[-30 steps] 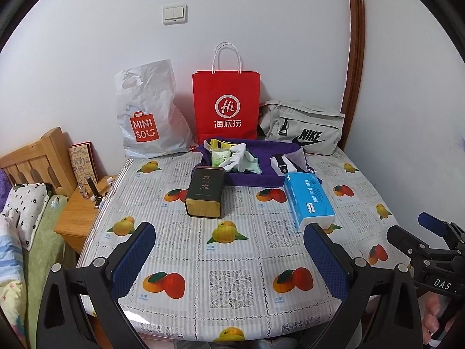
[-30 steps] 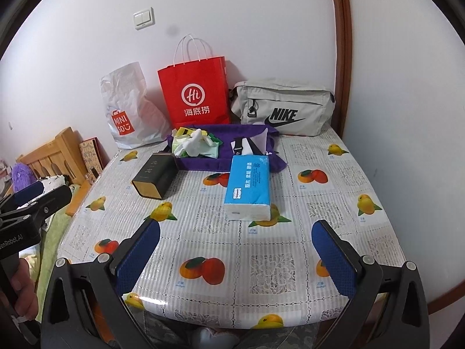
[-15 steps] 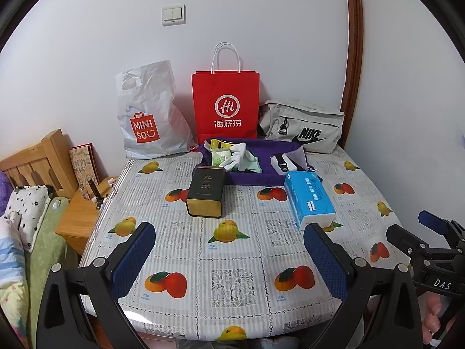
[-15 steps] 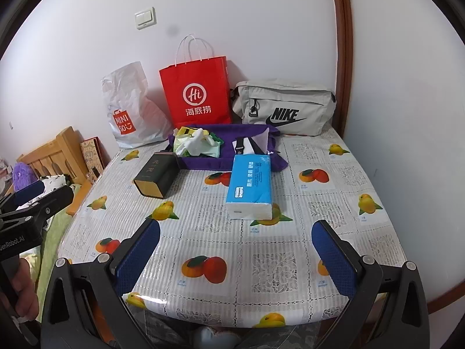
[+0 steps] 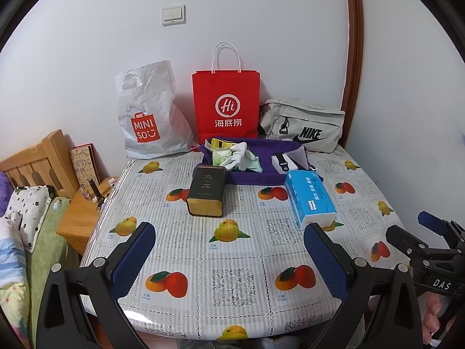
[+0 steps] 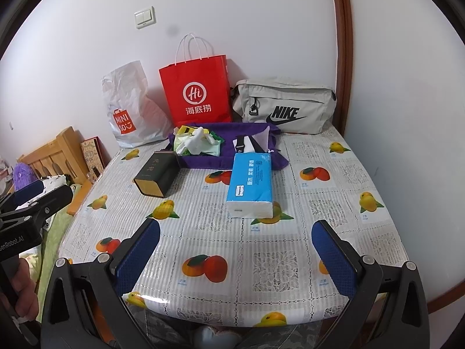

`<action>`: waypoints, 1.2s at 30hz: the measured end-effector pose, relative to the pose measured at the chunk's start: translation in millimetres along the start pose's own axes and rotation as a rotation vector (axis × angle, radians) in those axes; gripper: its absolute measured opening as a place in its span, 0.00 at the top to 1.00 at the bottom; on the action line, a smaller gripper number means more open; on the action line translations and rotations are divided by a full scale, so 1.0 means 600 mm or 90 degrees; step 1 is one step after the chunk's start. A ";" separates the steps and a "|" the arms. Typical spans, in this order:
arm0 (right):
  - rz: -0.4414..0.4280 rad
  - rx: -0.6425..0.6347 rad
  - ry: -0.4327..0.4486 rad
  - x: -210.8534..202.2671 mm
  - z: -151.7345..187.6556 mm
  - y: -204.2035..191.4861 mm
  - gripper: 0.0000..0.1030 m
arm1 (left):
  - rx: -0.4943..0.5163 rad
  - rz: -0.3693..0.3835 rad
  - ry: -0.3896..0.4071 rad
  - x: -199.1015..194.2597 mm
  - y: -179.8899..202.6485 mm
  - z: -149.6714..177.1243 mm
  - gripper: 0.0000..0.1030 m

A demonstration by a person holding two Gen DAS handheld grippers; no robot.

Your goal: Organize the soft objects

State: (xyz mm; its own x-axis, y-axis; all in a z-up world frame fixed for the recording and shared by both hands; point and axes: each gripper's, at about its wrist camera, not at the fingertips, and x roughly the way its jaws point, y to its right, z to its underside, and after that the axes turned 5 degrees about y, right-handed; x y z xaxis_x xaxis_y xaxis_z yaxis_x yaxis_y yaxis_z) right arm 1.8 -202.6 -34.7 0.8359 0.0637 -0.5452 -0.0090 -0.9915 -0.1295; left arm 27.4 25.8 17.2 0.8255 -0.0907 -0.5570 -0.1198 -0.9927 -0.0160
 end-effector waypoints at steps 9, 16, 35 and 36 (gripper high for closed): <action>0.001 0.000 0.001 0.000 0.003 -0.001 0.00 | 0.001 0.001 -0.003 0.001 -0.002 0.002 0.00; 0.000 -0.001 0.001 0.000 0.003 -0.001 0.00 | 0.000 0.001 -0.001 0.000 -0.004 0.003 0.00; 0.001 -0.007 -0.005 0.003 0.003 -0.007 0.00 | 0.002 0.001 -0.005 0.002 -0.007 0.002 0.00; 0.000 -0.007 -0.006 0.004 0.003 -0.007 0.00 | 0.003 0.002 -0.006 0.003 -0.007 0.002 0.00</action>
State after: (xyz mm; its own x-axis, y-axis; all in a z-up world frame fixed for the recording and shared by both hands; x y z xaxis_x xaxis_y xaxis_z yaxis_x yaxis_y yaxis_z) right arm 2.9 -197.9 -37.0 0.8308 0.0651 -0.5527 -0.0023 -0.9927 -0.1204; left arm 29.0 30.2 15.5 0.8201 -0.0933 -0.5646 -0.1252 -0.9920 -0.0180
